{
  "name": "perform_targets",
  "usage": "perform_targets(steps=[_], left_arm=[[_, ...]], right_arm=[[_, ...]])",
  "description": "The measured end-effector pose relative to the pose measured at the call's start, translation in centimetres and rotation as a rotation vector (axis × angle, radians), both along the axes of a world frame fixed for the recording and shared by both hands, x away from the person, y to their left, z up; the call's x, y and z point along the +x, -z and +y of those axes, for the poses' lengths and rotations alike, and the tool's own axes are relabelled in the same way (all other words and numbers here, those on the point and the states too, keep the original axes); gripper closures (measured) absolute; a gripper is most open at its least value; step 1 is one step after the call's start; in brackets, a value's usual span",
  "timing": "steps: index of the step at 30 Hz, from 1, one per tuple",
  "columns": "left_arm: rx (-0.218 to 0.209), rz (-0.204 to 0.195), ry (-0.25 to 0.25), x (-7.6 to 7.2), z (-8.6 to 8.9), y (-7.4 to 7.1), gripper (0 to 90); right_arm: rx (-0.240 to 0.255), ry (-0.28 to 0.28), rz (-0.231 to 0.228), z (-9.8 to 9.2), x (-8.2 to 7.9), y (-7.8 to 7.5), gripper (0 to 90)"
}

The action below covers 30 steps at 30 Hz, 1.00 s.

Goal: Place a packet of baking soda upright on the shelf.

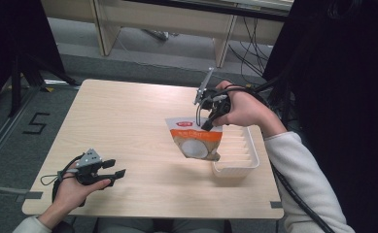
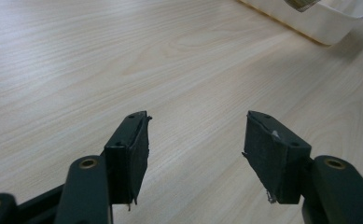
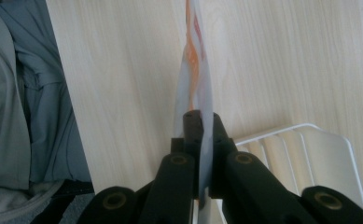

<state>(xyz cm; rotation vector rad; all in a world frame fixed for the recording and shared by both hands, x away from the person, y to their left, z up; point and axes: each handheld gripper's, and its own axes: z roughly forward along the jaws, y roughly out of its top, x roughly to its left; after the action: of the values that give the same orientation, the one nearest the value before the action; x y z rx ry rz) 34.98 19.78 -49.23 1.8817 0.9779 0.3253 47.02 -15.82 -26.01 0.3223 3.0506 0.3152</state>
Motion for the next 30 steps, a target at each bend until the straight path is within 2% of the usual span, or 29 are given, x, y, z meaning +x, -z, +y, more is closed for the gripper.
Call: perform_targets(steps=[7,8,14,16,17,19,24,30], left_arm=[[-0.004,0.002,-0.001,0.0,0.0,0.0,39.5],[-0.003,0.003,-0.001,0.0,0.0,0.0,39.5],[-0.002,0.001,-0.002,0.0,0.0,0.0,39.5],[-0.008,0.003,-0.003,0.0,0.0,0.0,39.5],[-0.002,0.003,-0.002,0.0,0.0,0.0,39.5],[-0.005,0.006,-0.004,0.0,0.0,0.0,39.5],[-0.004,0.005,-0.002,0.0,0.0,0.0,39.5],[-0.010,0.008,-0.001,0.0,0.0,0.1,39.5]], right_arm=[[-0.012,0.000,-0.003,-1.3,0.0,-0.3,90.0],[-0.019,0.029,0.004,-1.6,-0.2,-0.4,90.0],[-0.020,0.032,-0.006,-2.8,-0.3,-1.0,90.0],[-0.014,0.016,-0.007,-3.3,-0.2,-1.2,90.0],[-0.019,0.045,-0.002,-3.5,-0.5,-1.3,90.0],[-0.017,0.033,-0.006,-4.2,-0.4,-1.5,90.0],[-0.029,0.062,0.000,-5.2,-0.3,-1.4,90.0],[-0.034,0.059,-0.005,-6.4,-0.1,-1.2,90.0]])
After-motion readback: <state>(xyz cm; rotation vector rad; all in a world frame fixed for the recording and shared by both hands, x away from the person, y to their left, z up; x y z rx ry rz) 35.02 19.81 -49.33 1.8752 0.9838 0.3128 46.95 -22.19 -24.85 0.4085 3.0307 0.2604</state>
